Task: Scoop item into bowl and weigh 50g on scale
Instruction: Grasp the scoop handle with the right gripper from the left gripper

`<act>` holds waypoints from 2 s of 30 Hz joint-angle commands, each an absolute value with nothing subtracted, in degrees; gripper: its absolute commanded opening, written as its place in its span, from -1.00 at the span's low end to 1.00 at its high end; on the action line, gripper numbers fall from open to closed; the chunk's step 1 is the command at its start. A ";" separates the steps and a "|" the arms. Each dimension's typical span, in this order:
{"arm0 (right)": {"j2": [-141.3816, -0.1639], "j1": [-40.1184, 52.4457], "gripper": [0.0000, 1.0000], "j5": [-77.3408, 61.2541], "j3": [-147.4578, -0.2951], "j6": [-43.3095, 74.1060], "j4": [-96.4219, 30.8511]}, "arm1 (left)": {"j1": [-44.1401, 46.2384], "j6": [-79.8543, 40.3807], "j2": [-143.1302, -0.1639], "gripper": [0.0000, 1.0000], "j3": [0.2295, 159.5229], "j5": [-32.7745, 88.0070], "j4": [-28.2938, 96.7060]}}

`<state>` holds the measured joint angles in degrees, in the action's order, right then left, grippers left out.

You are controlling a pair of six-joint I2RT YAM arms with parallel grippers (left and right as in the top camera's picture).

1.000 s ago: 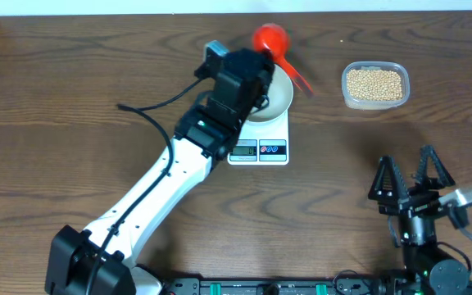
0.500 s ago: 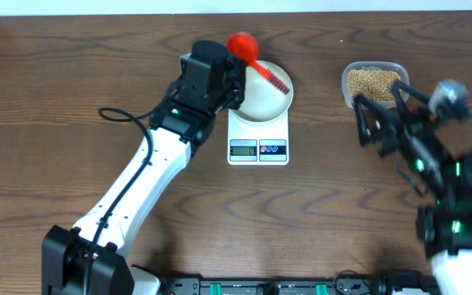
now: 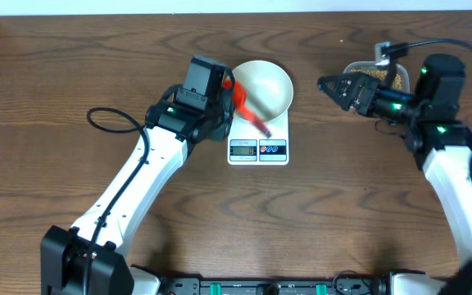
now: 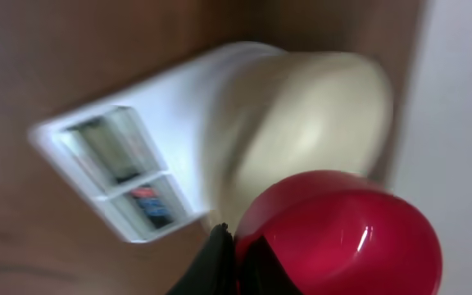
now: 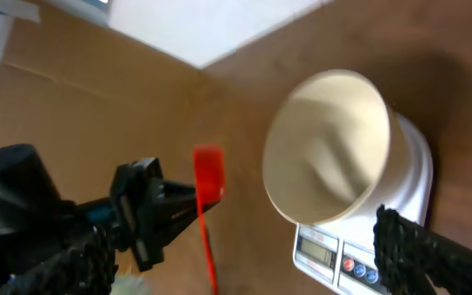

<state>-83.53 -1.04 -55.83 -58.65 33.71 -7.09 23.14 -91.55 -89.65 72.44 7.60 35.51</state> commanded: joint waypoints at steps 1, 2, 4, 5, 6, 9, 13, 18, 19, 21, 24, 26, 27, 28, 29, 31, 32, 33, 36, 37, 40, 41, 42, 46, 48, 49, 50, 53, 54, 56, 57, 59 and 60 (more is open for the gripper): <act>-86.96 -0.75 0.99 -59.02 -59.20 36.36 -7.46 | 23.07 -88.88 -89.82 -0.85 72.75 4.21 41.04; -87.99 -0.75 0.99 -60.77 -59.20 36.69 -8.19 | 23.05 -90.56 -89.82 -0.86 72.75 3.25 42.48; -89.62 -0.38 0.99 -63.33 -59.20 34.30 -8.32 | 23.05 -96.60 -89.82 -0.85 72.75 2.76 44.53; -90.26 0.08 0.99 -63.59 -59.20 32.67 -7.90 | 23.05 -99.77 -89.82 -0.85 72.75 2.76 44.77; -90.67 0.67 0.89 -63.55 -59.20 31.33 -7.97 | 23.05 -102.39 -89.82 -0.88 72.75 2.83 44.58; -91.09 3.01 0.62 -62.43 -59.20 30.30 -7.94 | 23.05 -108.77 -89.82 -0.85 72.75 3.73 42.83; -90.98 6.94 0.27 -58.92 -59.20 30.65 -6.74 | 23.05 -110.72 -89.82 -0.85 72.75 6.24 36.47; -90.98 10.26 -0.01 -54.35 -59.20 34.76 -5.43 | 23.05 -113.54 -89.82 -0.86 72.75 6.92 30.00; -90.98 10.96 -0.01 -52.99 -59.20 35.81 -4.91 | 23.05 -114.85 -89.82 -0.86 72.77 6.94 29.50; -90.98 12.25 -0.02 -51.90 -59.20 37.08 -2.98 | 23.05 -117.45 -89.82 -0.85 72.75 7.27 28.60; -90.98 14.11 -0.04 -51.79 -59.20 38.17 1.69 | 23.05 -118.43 -89.82 -0.86 72.77 7.35 27.62; -90.98 15.03 -0.02 -51.79 -59.20 39.24 6.04 | 23.05 -118.45 -89.82 -0.85 72.75 7.35 27.07; -90.98 15.27 0.00 -51.83 -59.20 39.44 7.92 | 23.05 -118.45 -89.82 -0.86 72.75 7.35 26.85; -90.98 15.51 0.02 -52.14 -59.20 39.44 9.45 | 23.05 -118.48 -89.82 -0.86 72.75 7.38 26.59; -90.98 15.70 0.04 -52.45 -59.20 39.42 10.35 | 23.05 -118.67 -89.82 -0.86 72.75 7.60 26.41; -90.98 16.29 0.05 -52.45 -59.20 39.33 10.94 | 23.05 -119.35 -89.82 -0.86 72.75 8.69 25.96; -90.98 16.60 0.05 -52.45 -59.20 39.03 10.94 | 23.05 -119.35 -89.82 -0.86 72.75 8.73 25.76; -90.98 16.93 0.05 -52.42 -59.20 38.61 10.90 | 23.05 -119.33 -89.82 -0.86 72.75 8.82 25.56; -90.98 17.69 0.04 -52.38 -59.20 36.93 10.68 | 23.05 -119.33 -89.82 -0.86 72.77 9.10 25.54; -90.98 17.87 0.03 -52.38 -59.20 36.51 10.68 | 23.05 -119.33 -89.82 -0.85 72.75 9.58 25.54; -90.98 18.35 -0.04 -50.37 -59.20 35.90 9.23 | 23.05 -119.31 -89.82 -0.86 72.75 11.09 25.50; -90.98 18.52 -0.08 -49.39 -59.20 35.90 8.60 | 23.05 -119.28 -89.82 -0.86 72.77 11.51 25.43; -90.98 18.72 -0.11 -48.53 -59.20 35.90 8.12 | 23.11 -119.26 -89.82 -0.85 72.75 11.62 25.47; -90.98 19.29 -0.28 -47.00 -59.20 35.51 7.97 | 23.22 -119.02 -89.82 -0.85 72.75 11.62 26.06; -90.98 19.40 -0.35 -46.83 -59.20 35.51 7.97 | 23.22 -119.04 -89.82 -0.86 72.75 11.62 26.46; -90.98 19.46 -0.39 -46.83 -59.20 35.51 7.97 | 23.22 -119.02 -89.82 -0.85 72.75 11.62 26.48; -90.98 19.53 -0.42 -46.83 -59.20 35.51 7.97 | 23.24 -119.02 -89.82 -0.85 72.75 11.64 26.50; -90.98 19.88 -0.49 -46.44 -59.20 35.51 7.97 | 23.66 -119.04 -89.82 -0.86 72.75 11.64 26.48; -90.98 20.05 -0.52 -46.17 -59.20 35.51 7.94 | 23.90 -119.04 -89.82 -0.85 72.75 11.62 26.46; -90.98 20.51 -0.58 -45.34 -59.20 35.53 7.94 | 24.34 -119.04 -89.82 -0.85 72.75 11.60 26.48; -90.98 20.73 -0.60 -45.12 -59.20 35.53 7.94 | 24.53 -119.04 -89.82 -0.85 72.75 11.57 26.46; -90.98 20.80 -0.66 -45.10 -59.20 35.53 7.94 | 24.58 -119.04 -89.82 -0.86 72.75 11.57 26.46; -90.98 20.78 -0.67 -45.10 -59.20 35.53 7.94 | 24.58 -119.04 -89.82 -0.85 72.75 11.57 26.48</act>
<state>-91.13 20.32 -46.04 -58.67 36.36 7.97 24.40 -115.94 -89.65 72.44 11.44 26.33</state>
